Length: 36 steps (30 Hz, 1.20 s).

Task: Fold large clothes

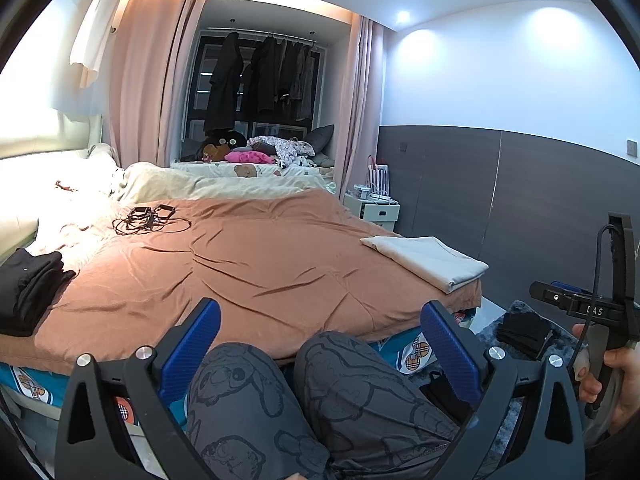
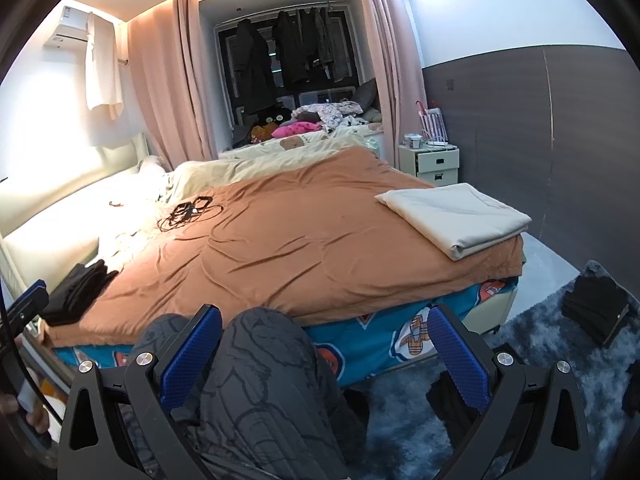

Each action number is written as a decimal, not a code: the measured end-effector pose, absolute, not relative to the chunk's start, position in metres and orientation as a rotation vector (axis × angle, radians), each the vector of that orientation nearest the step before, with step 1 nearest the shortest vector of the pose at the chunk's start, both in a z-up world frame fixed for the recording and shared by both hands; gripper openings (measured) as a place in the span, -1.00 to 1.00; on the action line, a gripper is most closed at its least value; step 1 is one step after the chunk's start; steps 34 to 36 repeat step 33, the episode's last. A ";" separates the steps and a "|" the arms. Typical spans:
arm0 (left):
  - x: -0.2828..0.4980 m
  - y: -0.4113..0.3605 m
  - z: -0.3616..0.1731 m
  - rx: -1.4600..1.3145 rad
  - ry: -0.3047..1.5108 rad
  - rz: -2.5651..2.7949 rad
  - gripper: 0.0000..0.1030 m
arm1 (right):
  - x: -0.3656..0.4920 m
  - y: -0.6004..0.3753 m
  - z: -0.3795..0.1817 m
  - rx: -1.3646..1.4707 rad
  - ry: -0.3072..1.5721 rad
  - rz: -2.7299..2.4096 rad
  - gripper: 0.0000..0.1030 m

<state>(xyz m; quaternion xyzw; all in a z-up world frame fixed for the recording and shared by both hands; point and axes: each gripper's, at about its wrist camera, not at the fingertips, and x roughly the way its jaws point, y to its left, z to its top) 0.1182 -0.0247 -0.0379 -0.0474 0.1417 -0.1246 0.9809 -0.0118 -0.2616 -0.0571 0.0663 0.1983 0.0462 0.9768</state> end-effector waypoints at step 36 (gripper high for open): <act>0.112 -0.015 -0.037 -0.088 0.250 -0.216 0.99 | -0.011 -0.258 -0.067 0.145 0.413 0.073 1.00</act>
